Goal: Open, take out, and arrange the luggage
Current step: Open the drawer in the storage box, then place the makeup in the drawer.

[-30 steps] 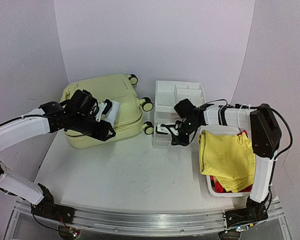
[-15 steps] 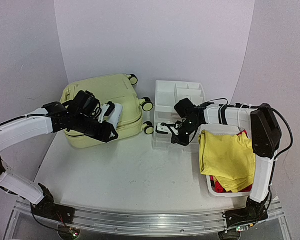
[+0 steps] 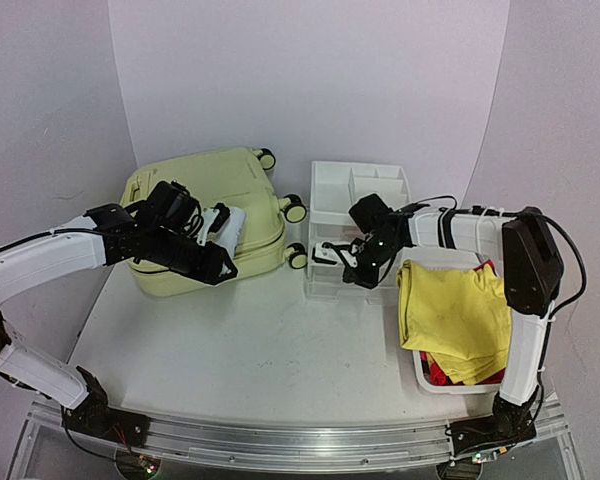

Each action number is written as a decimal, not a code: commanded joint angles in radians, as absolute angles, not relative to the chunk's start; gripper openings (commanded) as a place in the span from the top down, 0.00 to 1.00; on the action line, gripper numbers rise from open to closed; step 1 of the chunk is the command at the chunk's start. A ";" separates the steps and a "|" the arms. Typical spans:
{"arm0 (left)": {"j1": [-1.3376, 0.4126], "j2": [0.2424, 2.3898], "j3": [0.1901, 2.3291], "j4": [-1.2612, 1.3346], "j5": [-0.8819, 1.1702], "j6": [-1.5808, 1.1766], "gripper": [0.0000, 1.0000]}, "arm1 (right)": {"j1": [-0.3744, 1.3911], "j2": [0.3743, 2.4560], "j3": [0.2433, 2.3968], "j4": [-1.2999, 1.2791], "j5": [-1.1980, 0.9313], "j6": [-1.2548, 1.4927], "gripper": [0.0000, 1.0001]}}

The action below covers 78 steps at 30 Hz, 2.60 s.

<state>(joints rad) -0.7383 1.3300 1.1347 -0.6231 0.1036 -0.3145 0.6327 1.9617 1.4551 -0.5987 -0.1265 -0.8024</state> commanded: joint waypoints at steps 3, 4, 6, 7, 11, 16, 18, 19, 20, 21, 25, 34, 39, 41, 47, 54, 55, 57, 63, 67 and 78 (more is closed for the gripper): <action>-0.739 1.310 1.168 -0.543 0.103 -0.317 0.66 | 0.620 1.973 1.463 -0.502 -0.041 -0.824 1.00; -0.739 1.310 1.167 -0.543 0.103 -0.317 0.66 | 0.620 1.989 1.465 -0.500 -0.024 -0.829 1.00; -0.739 1.311 1.167 -0.543 0.103 -0.318 0.66 | 0.620 2.010 1.461 -0.500 -0.006 -0.835 1.00; -0.739 1.313 1.167 -0.543 0.103 -0.318 0.66 | 0.620 2.018 1.461 -0.498 -0.001 -0.836 1.00; -0.739 1.317 1.173 -0.542 0.103 -0.316 0.66 | 0.620 2.032 1.459 -0.493 0.027 -0.833 0.97; -0.739 1.326 1.181 -0.543 0.103 -0.309 0.66 | 0.620 2.021 1.445 -0.493 0.008 -0.835 0.48; -0.739 1.327 1.184 -0.543 0.102 -0.307 0.66 | 0.620 2.017 1.442 -0.497 -0.015 -0.839 0.42; -0.739 1.326 1.184 -0.542 0.101 -0.307 0.66 | 0.620 2.016 1.442 -0.501 -0.020 -0.842 0.42; -0.739 1.327 1.184 -0.542 0.101 -0.306 0.66 | 0.620 2.014 1.443 -0.502 -0.025 -0.842 0.42; -0.739 1.328 1.184 -0.542 0.102 -0.305 0.66 | 0.620 2.012 1.444 -0.503 -0.029 -0.840 0.42; -0.743 1.339 1.192 -0.542 0.112 -0.301 0.66 | 0.621 1.976 1.456 -0.506 -0.049 -0.815 0.43; -0.866 1.445 1.261 -0.517 0.115 -0.145 0.63 | 0.621 1.799 1.402 -0.475 -0.110 -0.710 0.42; -0.895 1.557 1.327 -0.512 0.113 0.010 0.62 | 0.620 1.694 1.344 -0.453 -0.159 -0.620 0.43; -0.900 1.600 1.355 -0.500 0.092 0.104 0.62 | 0.620 1.621 1.301 -0.421 -0.174 -0.572 0.43; -0.921 1.758 1.464 -0.478 -0.037 0.435 0.68 | 0.620 1.401 1.185 -0.349 -0.178 -0.433 0.42; -0.923 1.936 1.615 -0.439 -0.214 0.719 0.68 | 0.620 1.170 1.097 -0.339 -0.107 -0.338 0.42; -0.925 1.961 1.640 -0.433 -0.225 0.748 0.68 | 0.620 1.140 1.086 -0.339 -0.088 -0.332 0.42; -0.931 2.007 1.691 -0.424 -0.245 0.796 0.68 | 0.620 1.088 1.067 -0.339 -0.061 -0.327 0.42; -0.959 2.146 1.850 -0.413 -0.253 0.872 0.69 | 0.620 0.951 1.029 -0.337 0.045 -0.316 0.40; -0.966 2.247 1.974 -0.413 -0.262 0.879 0.69 | 0.620 0.882 1.019 -0.340 0.045 -0.311 0.37; -1.005 2.383 2.129 -0.411 -0.449 0.891 0.29 | 0.620 0.872 1.009 -0.370 0.066 -0.313 0.35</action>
<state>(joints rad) -0.9966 2.3829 2.0499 -0.4698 -0.3408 0.8902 0.6178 0.8600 1.0176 -0.3874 0.0505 -0.3279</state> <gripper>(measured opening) 0.698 0.650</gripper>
